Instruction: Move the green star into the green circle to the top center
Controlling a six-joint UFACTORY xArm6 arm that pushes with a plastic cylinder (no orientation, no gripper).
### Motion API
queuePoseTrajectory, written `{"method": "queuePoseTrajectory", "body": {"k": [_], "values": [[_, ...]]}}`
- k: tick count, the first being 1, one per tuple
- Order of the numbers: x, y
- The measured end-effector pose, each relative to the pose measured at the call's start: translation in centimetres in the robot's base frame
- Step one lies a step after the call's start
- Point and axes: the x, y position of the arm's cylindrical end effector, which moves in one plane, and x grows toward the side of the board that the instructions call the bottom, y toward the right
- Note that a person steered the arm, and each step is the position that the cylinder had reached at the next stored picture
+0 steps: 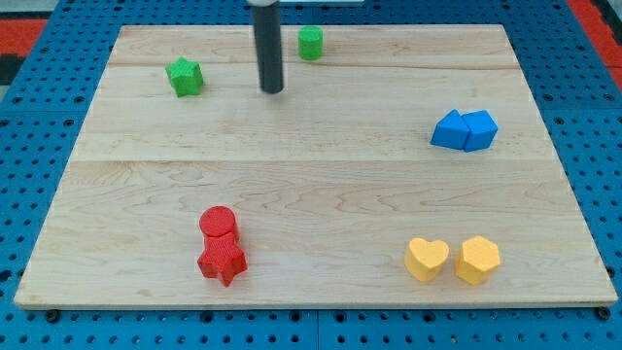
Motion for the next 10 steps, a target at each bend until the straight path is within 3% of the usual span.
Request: {"method": "queuePoseTrajectory", "body": {"k": [2,3,4,6,7,8,10], "values": [[-0.1,-11.4],[-2.0,-12.3],[-5.8,-8.5],[-6.9,-12.2],[-9.5,-7.5],[-9.2,-2.7],[-8.5,-0.3]]}}
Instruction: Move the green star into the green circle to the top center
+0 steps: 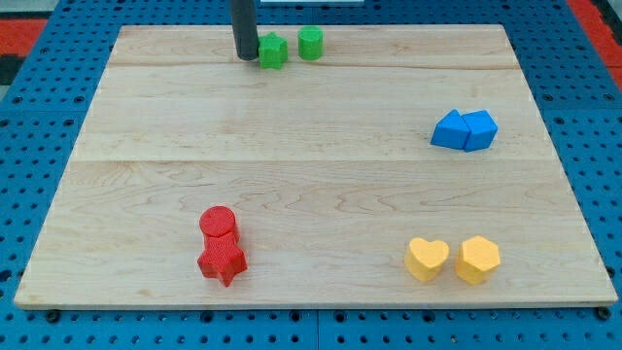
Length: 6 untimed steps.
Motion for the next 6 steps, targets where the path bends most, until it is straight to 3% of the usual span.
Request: {"method": "queuePoseTrajectory", "body": {"k": [2,3,4,5,6], "values": [[-1.5,2.0],[4.2,2.9],[5.9,10.9],[3.9,22.8],[9.4,29.0]]}}
